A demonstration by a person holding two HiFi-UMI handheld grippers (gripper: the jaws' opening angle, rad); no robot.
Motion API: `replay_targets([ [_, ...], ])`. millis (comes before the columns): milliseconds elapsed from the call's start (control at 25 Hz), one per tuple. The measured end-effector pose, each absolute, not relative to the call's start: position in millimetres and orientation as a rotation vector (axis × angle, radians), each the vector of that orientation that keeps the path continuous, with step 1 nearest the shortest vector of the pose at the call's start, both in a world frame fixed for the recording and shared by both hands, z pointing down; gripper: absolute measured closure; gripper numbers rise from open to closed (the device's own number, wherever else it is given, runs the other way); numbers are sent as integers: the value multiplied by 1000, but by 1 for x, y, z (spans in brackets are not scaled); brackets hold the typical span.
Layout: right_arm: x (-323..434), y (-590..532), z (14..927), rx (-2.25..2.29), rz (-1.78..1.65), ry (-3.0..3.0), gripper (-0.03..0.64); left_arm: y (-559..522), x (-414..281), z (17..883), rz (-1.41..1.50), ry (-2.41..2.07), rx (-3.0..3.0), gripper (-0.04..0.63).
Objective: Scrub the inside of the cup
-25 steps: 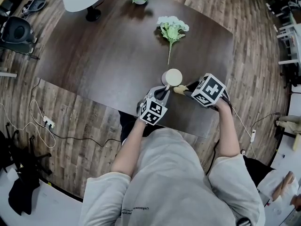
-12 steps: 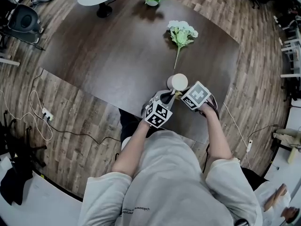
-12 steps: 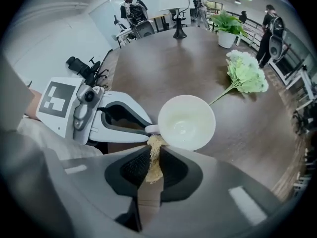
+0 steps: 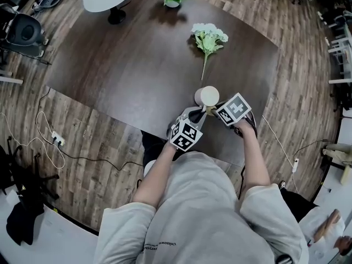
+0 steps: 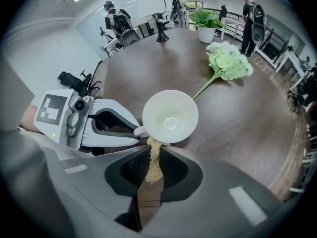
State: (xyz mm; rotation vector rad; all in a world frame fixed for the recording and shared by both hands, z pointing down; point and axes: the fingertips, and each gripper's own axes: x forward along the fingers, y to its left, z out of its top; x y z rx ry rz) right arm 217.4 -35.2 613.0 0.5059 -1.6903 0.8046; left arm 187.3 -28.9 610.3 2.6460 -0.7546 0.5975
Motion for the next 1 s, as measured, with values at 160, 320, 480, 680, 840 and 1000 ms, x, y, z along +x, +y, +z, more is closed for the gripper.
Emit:
replay_targets([
  [160,223,-38,613,503,800,-1683,537,-28,186,611,589,-758,2636,555],
  [320,229,-40,616,493,796,-1673,537,-28,185,614,588,-758,2625,555],
  [480,233,-42,616,479,803,-1668,537,-29,183,612,587,-744,2629,555],
  [680,233,-47,620,476,838,-1667,537,-30,175,616,611,-690,2624,555],
  [840,235,-54,620,481,860,-1664,537,-30,169,615,626,-615,2634,555],
  [1000,240,-65,620,510,885,-1653,537,-30,162,615,646,-534,2648,555],
])
